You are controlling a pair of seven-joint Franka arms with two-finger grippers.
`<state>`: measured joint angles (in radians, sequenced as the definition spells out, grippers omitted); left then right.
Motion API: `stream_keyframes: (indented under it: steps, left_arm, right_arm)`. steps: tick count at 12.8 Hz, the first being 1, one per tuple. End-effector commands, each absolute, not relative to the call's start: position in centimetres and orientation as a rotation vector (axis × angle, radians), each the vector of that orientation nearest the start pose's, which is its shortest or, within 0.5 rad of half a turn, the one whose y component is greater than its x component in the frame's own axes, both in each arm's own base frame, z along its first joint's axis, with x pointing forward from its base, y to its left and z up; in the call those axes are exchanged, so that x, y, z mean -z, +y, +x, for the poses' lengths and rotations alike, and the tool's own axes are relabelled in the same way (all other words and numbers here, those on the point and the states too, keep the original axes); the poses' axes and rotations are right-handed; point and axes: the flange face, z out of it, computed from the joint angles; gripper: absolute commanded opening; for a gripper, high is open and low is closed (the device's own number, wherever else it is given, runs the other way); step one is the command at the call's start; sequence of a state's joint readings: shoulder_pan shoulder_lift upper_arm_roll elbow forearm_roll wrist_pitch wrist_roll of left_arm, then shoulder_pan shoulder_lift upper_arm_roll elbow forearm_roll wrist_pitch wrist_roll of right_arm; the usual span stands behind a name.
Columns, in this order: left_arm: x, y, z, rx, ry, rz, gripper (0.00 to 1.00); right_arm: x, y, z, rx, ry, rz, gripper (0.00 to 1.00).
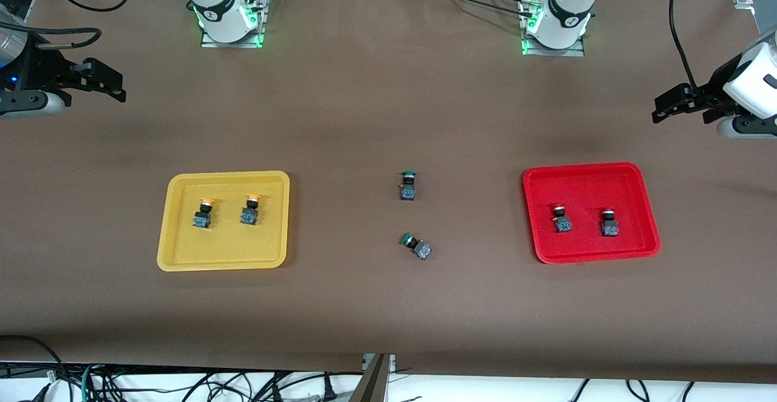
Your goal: Place red and yellow buttons in trays
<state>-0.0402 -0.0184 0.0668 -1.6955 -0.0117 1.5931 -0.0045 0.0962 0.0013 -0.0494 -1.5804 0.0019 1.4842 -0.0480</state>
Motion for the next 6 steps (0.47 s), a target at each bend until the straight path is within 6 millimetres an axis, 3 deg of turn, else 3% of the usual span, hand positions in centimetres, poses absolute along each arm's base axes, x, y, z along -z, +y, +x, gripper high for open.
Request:
stream_keyframes:
  steps: [1, 6]
  left_arm:
    - [-58.5, 1.7, 54.7, -0.109, -0.066, -3.153, 1.0]
    - [-58.4, 1.7, 54.8, -0.109, -0.069, -3.153, 1.0]
  right_arm:
    - [-61.4, 2.2, 54.1, -0.165, -0.154, -3.115, 1.0]
    - [-61.1, 1.5, 55.5, -0.16, -0.137, -3.122, 1.0]
